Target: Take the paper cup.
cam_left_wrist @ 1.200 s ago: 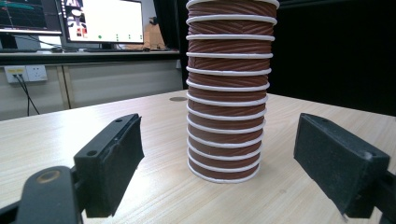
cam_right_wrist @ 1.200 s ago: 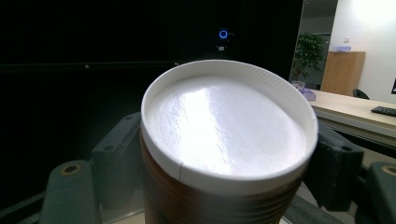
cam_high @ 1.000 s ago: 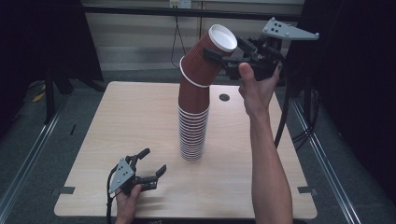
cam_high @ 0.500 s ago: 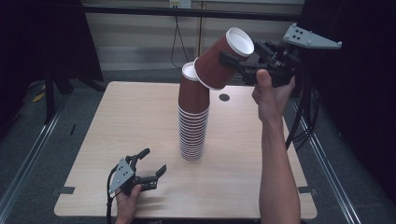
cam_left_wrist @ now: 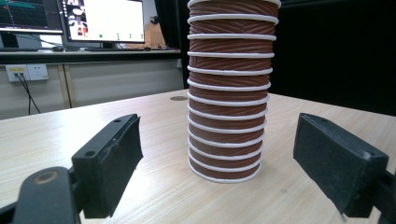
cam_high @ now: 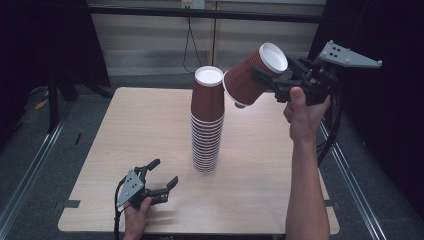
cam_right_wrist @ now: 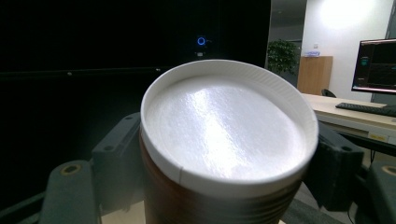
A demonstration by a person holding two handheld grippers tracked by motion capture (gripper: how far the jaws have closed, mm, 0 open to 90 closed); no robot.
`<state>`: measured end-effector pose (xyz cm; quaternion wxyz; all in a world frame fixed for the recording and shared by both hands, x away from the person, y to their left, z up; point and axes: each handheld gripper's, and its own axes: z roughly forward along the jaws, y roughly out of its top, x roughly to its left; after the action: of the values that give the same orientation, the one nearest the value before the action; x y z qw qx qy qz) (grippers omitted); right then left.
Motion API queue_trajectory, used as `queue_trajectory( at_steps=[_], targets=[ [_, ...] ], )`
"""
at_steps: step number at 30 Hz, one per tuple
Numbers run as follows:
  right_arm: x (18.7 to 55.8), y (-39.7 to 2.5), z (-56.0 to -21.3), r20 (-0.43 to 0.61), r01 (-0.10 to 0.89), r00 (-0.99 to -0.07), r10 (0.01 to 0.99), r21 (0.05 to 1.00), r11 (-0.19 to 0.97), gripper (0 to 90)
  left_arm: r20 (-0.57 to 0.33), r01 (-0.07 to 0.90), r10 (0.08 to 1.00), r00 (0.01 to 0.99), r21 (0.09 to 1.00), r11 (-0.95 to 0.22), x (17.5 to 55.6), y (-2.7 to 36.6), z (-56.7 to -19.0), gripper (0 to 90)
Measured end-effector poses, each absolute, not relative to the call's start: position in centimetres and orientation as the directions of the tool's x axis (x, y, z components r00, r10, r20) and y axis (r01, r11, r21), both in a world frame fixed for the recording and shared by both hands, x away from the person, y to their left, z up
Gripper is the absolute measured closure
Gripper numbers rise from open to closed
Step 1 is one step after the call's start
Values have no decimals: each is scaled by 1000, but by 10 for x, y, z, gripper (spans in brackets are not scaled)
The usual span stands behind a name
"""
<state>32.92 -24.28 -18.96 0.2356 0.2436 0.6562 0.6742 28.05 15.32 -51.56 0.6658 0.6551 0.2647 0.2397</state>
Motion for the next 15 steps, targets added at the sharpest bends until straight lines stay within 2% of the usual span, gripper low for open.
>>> queue_trajectory(
  at_steps=[1, 6, 7, 11, 15],
  targets=[
    [328, -244, -191, 18, -1, -768, 641, 1000, -29, 237, -14, 11, 663, 749, 1000, 9, 282, 154, -515, 152],
    [325, -250, -197, 26, 12, -760, 649, 1000, -25, 237, -11, 12, 662, 750, 1000, 3, 282, 155, -515, 154],
    [324, -250, -198, 25, 17, -758, 652, 1000, -19, 237, -42, 32, 661, 749, 999, 27, 280, 153, -516, 154],
    [321, -254, -206, 28, 29, -752, 659, 1000, -9, 237, -41, 31, 670, 741, 999, 26, 281, 153, -515, 153],
    [318, -259, -216, 38, 47, -742, 669, 999, -3, 237, -69, 69, 660, 748, 997, 26, 283, 153, -514, 153]
  ],
)
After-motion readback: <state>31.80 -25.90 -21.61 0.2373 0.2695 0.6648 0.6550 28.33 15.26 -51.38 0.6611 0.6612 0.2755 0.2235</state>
